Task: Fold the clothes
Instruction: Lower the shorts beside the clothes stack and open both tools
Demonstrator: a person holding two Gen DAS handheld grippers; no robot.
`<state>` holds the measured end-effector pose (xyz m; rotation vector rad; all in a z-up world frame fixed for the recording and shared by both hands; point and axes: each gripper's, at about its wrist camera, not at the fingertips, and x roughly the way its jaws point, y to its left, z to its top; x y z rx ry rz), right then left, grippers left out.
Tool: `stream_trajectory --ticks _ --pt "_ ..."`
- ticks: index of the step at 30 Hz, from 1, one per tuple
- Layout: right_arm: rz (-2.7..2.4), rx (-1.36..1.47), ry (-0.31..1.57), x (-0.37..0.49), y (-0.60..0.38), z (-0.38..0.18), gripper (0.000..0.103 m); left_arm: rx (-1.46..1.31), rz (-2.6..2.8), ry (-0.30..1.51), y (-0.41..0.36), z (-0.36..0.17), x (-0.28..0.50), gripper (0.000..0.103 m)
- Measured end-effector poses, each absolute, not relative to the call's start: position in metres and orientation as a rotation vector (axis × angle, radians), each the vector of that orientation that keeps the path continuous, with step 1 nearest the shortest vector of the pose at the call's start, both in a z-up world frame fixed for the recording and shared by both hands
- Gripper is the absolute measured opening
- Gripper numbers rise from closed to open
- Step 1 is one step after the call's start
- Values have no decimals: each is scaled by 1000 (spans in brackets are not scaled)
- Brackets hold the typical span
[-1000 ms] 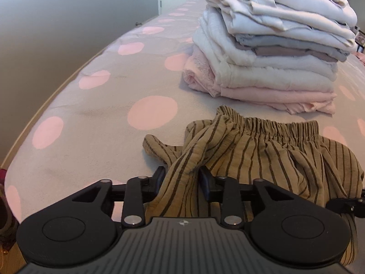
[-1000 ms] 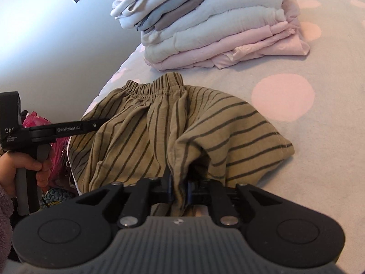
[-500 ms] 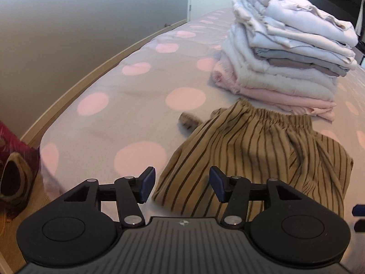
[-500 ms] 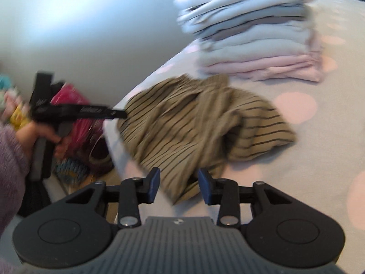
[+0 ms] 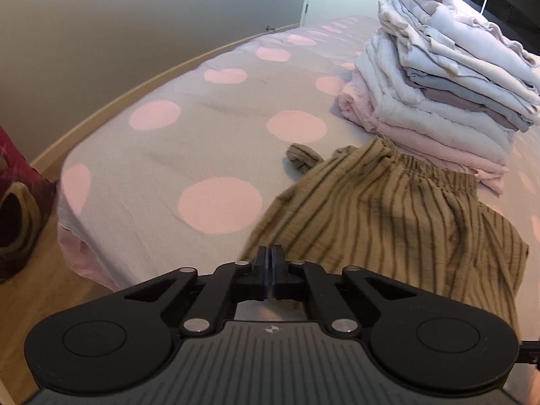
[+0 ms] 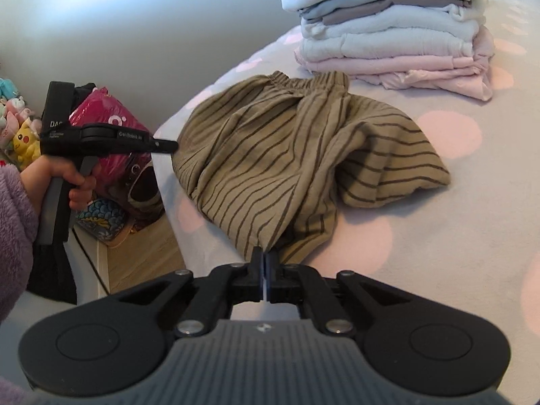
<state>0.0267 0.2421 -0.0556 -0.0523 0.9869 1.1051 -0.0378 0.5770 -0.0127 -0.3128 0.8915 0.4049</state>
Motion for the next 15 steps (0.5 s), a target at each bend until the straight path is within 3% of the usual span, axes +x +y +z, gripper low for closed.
stream_trajectory --ticks 9,11,13,15 --pt "1062 -33 1048 32 233 -76 1 -335 433 877 583 -16 -46 0" --pt "1071 -49 1039 31 234 -74 2 -355 417 859 586 -12 -51 11" --pt "1074 -49 1040 32 233 -74 2 -396 388 846 588 -9 -56 34" --pt "1075 -44 1045 32 232 -76 2 -418 377 828 586 -9 -57 38"
